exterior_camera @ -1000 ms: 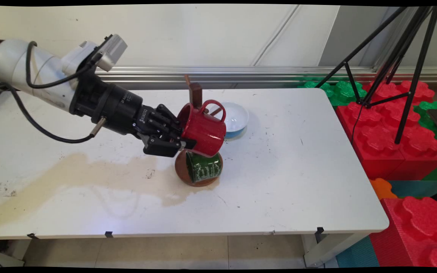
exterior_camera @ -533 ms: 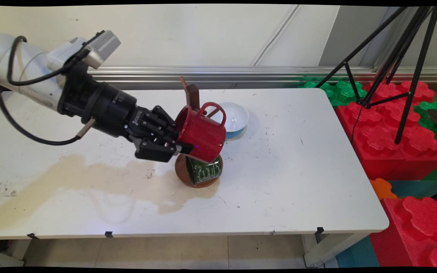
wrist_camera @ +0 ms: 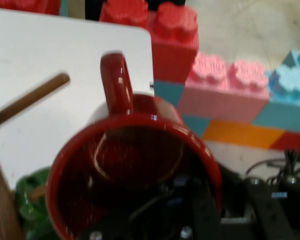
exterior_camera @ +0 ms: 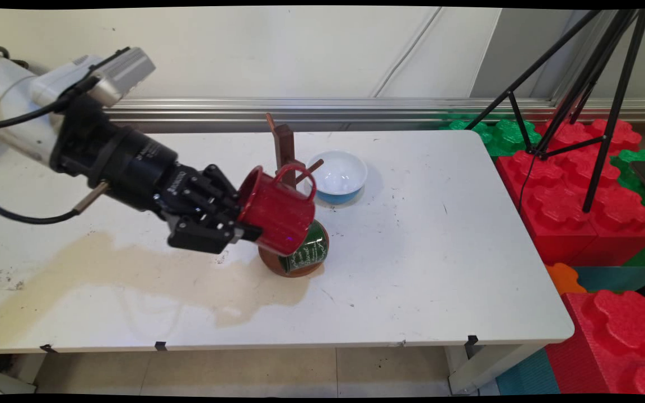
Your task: Place the picked object on the table
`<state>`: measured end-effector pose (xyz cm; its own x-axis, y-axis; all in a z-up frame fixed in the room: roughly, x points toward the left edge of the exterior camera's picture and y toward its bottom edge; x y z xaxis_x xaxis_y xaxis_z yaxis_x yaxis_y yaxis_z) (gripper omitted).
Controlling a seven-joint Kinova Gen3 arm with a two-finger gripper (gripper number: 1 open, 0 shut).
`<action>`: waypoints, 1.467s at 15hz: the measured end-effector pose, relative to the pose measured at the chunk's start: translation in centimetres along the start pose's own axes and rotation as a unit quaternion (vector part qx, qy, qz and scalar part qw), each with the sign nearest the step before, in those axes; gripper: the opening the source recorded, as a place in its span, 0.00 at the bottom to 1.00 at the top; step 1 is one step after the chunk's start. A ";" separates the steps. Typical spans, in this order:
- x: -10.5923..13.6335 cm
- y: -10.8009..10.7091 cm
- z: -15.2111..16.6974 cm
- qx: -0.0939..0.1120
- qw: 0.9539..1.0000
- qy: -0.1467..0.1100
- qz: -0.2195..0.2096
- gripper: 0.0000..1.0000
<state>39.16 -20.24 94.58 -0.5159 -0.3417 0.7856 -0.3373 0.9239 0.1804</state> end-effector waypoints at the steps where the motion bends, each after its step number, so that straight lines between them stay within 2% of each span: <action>1: -0.2 0.1 -0.4 -0.001 1.000 -0.006 0.001 0.00; 6: -1.1 0.4 -1.9 0.000 0.999 -0.032 0.002 0.00; 10: -1.9 0.1 -3.2 0.009 0.999 -0.052 0.005 0.00; 16: -3.2 -1.7 -5.1 0.036 0.996 -0.083 0.012 0.00; 22: -4.7 -4.5 -6.3 0.071 0.991 -0.114 0.027 0.00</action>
<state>48.07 -21.68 93.85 -0.6952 -0.3369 0.6350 -0.4026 0.9143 0.0444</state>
